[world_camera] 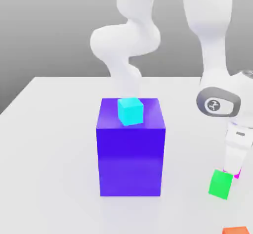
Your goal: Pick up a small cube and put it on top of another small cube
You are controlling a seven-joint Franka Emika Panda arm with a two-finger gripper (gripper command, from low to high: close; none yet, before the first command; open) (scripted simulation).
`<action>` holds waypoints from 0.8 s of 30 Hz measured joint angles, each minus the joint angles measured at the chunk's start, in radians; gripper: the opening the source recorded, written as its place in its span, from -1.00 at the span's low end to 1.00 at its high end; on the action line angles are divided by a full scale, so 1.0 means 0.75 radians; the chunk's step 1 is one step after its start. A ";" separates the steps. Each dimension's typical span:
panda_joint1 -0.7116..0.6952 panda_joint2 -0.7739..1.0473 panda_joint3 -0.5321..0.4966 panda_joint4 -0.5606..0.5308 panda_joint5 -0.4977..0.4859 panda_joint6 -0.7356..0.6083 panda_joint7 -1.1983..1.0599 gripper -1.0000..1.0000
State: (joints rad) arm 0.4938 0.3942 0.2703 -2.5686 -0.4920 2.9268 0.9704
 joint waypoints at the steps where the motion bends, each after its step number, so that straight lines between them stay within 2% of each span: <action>1: 0.000 0.000 0.000 0.000 -0.001 0.000 0.001 -1.00; 3: 0.011 0.011 -0.013 0.003 -0.014 0.008 0.011 -1.00; 5: -0.025 -0.026 0.031 -0.007 0.028 -0.019 -0.021 -1.00; 12: -0.182 -0.268 0.243 -0.072 0.324 -0.186 -0.225 -1.00; 21: -0.294 -0.446 0.122 -0.033 0.577 -0.375 0.332 -1.00; 24: -0.288 -0.365 0.088 -0.022 0.528 -0.305 0.453 -1.00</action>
State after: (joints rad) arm 0.2777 0.1204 0.3367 -2.5853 -0.0958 2.6982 1.3099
